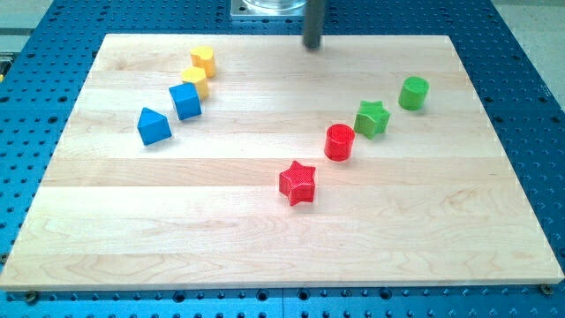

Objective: Slide the hexagon towards the center left

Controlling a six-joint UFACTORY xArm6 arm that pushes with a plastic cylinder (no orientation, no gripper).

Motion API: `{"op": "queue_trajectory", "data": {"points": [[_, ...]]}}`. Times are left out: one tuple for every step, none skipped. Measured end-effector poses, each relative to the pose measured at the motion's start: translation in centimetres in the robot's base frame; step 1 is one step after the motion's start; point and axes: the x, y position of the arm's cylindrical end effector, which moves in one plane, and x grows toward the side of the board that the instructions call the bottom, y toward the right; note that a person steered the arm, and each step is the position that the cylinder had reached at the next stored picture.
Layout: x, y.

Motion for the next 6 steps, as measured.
{"op": "queue_trajectory", "data": {"points": [[2.7,-5.6],[5.0,-10.8],[6.8,-15.0],[10.2,-16.2],[10.9,-18.9],[13.8,-21.6]]}}
